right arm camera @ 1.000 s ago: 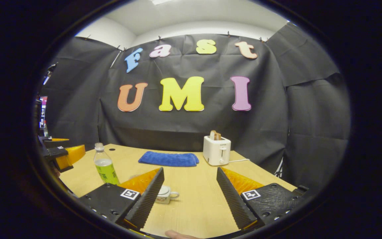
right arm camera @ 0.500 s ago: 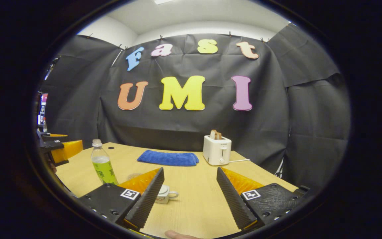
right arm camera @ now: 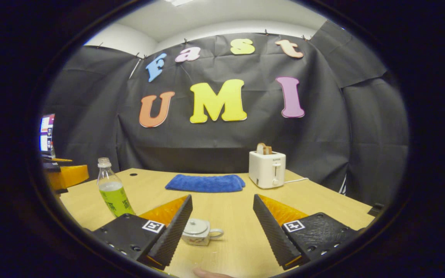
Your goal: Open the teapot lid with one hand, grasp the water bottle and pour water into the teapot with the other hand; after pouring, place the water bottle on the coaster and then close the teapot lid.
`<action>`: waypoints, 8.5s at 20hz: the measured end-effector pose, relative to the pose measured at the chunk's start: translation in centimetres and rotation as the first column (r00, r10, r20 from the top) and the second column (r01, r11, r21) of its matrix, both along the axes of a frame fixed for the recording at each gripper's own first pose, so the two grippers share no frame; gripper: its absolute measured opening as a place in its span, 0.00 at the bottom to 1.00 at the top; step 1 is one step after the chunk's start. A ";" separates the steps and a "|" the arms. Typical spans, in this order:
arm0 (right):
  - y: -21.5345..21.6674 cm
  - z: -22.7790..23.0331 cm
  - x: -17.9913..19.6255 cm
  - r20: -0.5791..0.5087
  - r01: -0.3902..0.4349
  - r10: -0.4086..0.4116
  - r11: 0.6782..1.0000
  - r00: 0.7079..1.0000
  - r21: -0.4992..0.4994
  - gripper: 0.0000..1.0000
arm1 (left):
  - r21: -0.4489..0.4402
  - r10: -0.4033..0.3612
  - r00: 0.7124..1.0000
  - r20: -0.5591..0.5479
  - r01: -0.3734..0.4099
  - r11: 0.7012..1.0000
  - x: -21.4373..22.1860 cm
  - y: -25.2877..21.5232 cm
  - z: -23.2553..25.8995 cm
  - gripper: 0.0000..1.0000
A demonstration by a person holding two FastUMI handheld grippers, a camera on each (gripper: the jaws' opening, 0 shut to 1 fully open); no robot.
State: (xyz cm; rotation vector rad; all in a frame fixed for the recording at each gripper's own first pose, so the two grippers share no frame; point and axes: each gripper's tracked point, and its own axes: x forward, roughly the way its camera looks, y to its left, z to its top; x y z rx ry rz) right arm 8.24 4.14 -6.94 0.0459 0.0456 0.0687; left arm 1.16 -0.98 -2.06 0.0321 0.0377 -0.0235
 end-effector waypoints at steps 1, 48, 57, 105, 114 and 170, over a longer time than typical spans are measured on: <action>0.5 -0.7 0.7 -0.005 -0.010 0.010 1.000 1.000 -0.007 0.95 | 0.002 0.003 1.000 -0.003 -0.003 1.000 0.2 0.1 -0.1 0.98; 1.3 0.9 2.4 0.026 -0.181 0.180 0.983 0.983 0.031 0.00 | -0.039 -0.149 0.988 0.035 0.151 0.988 6.5 -4.9 -6.0 0.99; -2.3 1.0 2.2 0.033 -0.151 0.150 0.988 0.988 0.034 0.00 | -0.058 -0.109 0.992 0.064 0.113 0.992 7.5 -4.7 -4.8 0.80; -13.5 3.0 2.6 -0.005 -0.009 0.009 1.000 1.000 0.020 0.00 | 0.946 0.020 0.978 -0.210 0.208 -0.249 7.4 -12.5 -5.7 0.75; -14.0 3.3 2.6 0.005 0.003 -0.003 1.000 1.000 0.009 0.00 | 0.893 0.045 0.984 -0.171 0.174 -0.415 8.0 -13.8 -3.2 0.75; -13.4 4.0 1.6 -0.002 -0.029 0.029 0.999 1.000 -0.022 0.00 | 0.795 0.001 0.996 -0.084 0.067 0.604 8.9 -8.6 2.2 0.74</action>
